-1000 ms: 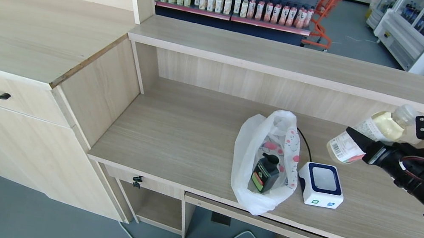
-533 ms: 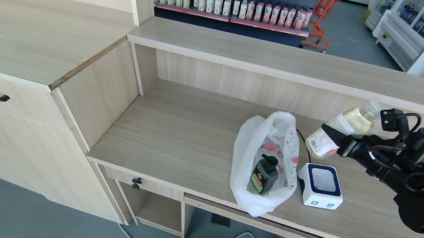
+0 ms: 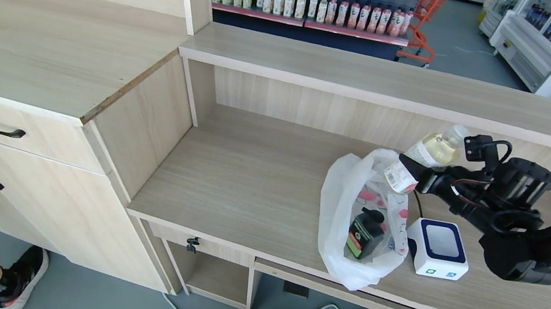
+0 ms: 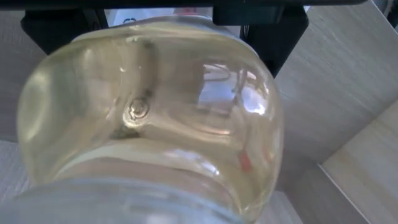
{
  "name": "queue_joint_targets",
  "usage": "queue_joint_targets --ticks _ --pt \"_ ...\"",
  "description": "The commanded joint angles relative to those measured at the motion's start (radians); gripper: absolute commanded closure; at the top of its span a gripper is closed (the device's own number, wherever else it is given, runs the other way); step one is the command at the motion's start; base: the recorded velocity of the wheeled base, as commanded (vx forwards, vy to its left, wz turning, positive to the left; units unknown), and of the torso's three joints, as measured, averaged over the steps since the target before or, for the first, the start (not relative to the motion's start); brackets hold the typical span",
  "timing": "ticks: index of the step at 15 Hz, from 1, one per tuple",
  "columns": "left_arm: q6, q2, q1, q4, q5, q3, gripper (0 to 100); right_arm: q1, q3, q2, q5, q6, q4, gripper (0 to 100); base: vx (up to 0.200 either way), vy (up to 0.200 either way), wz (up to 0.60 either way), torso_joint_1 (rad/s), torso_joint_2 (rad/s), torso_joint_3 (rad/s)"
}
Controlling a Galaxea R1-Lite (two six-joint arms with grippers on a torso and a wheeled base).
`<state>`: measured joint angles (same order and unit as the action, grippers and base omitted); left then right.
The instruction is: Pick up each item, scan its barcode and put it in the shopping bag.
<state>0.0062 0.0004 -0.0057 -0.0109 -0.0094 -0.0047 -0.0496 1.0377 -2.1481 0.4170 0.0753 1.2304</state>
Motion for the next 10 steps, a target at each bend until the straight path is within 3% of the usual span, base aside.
queue_joint_targets --ticks 1,10 --pt "0.000 0.000 0.000 0.000 0.000 0.000 0 -0.012 0.035 -0.065 0.002 -0.023 -0.002 100 0.000 0.000 0.00 0.000 0.00 0.000" --pt "0.000 0.000 0.000 0.000 0.000 0.000 0 -0.070 0.082 -0.179 0.002 -0.062 0.004 100 0.000 0.000 0.00 0.000 0.00 0.000"
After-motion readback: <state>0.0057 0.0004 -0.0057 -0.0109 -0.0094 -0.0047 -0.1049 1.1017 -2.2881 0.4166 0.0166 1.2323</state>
